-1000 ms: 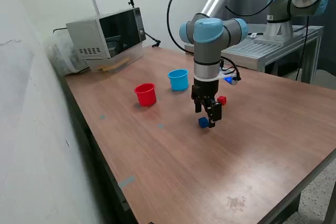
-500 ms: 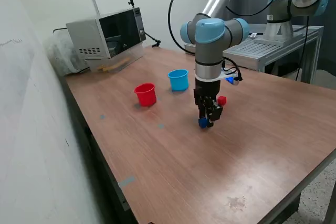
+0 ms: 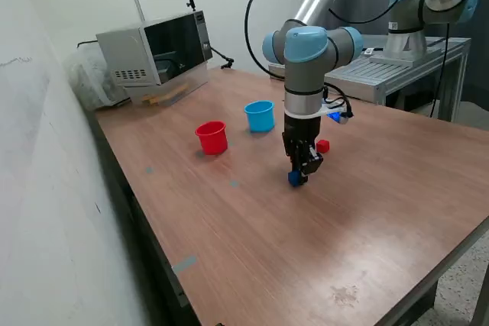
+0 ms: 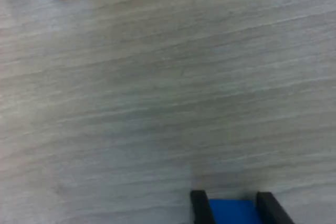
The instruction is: Place red objects in the red bin, and blue objects in the blue bin.
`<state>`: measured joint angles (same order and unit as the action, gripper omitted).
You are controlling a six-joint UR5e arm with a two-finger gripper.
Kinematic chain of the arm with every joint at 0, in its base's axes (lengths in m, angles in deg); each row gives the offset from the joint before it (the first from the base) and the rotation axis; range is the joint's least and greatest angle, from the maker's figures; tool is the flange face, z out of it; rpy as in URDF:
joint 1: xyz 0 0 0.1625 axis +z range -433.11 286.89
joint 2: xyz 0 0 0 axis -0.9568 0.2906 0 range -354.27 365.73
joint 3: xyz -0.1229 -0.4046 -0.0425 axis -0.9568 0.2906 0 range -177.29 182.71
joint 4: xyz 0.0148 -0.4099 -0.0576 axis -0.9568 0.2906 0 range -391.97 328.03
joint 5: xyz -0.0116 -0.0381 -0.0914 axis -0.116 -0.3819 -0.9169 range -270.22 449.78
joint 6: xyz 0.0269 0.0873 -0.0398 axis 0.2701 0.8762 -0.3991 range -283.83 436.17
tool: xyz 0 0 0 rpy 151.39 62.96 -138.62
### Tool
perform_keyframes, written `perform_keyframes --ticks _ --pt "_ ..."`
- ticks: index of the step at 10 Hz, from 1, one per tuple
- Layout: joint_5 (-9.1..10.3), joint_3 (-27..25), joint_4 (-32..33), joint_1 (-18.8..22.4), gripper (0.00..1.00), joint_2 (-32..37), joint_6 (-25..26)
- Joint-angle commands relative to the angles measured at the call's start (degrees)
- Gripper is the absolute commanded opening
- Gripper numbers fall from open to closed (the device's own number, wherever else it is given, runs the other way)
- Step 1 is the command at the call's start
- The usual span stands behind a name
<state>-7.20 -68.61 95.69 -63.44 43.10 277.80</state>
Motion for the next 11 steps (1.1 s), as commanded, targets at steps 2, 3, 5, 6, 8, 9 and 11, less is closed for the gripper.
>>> perform_keyframes --ticks 2,3,5,6,8,9,11 --pt "-0.05 -2.1 -0.3 -0.1 0.00 4.4 -0.3" --pt "-0.05 -4.3 -0.4 -0.7 0.00 7.1 -0.3" --pt "-0.05 -10.5 -0.3 -3.9 0.00 12.9 -0.4" --pt "-0.14 -13.4 -0.3 -6.4 0.00 15.7 -0.6" --pt "-0.40 -17.8 -0.3 -11.9 0.00 19.8 -2.9" --pt "-1.45 -18.9 -0.4 -14.4 0.00 20.6 -3.9" --pt "-2.07 -22.0 -0.4 -19.6 0.00 22.5 -5.5"
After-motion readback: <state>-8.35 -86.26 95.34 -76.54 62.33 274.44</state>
